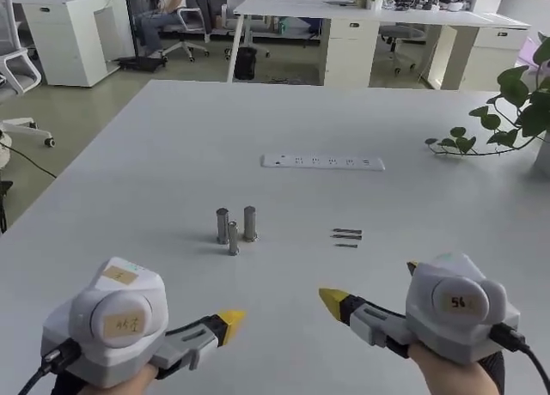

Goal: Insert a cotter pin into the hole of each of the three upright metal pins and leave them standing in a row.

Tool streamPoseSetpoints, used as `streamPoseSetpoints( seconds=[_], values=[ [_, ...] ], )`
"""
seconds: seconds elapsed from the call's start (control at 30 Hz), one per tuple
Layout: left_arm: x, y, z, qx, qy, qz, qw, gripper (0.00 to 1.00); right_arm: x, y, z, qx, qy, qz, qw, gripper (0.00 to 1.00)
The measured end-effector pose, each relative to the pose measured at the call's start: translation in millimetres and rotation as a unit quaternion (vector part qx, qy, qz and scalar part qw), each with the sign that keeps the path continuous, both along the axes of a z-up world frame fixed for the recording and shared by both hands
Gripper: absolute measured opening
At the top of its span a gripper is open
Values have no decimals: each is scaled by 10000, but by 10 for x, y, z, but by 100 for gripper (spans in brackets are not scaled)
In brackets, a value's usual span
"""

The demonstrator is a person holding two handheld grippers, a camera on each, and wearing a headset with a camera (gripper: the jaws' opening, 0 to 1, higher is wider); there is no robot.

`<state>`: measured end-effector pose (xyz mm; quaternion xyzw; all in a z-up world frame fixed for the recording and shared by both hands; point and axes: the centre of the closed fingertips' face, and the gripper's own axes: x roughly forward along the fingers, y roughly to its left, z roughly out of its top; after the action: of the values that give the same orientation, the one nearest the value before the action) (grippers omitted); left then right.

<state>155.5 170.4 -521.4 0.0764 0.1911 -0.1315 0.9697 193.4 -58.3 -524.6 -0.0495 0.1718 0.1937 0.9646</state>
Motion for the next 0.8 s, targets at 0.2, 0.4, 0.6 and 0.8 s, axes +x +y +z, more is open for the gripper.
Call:
streamPoseSetpoints(
  seconds=[0.2, 0.4, 0.6, 0.8],
  values=[
    [7, 1, 3, 4, -15, -8, 10000, 96, 12, -52, 42, 190, -5, -143, 9997, 83],
    [2, -39, 6, -7, -26, -87, 10000, 99, 17, -53, 39, 316, 64, -177, 9993, 81],
    [-5, -97, 12, 134, -61, -231, 9996, 99, 10, -36, 95, 310, -39, -140, 9994, 79],
    [-7, -111, 33, 142, -72, -277, 9995, 99, -6, -28, 104, 196, -60, -80, 9998, 74]
  ],
)
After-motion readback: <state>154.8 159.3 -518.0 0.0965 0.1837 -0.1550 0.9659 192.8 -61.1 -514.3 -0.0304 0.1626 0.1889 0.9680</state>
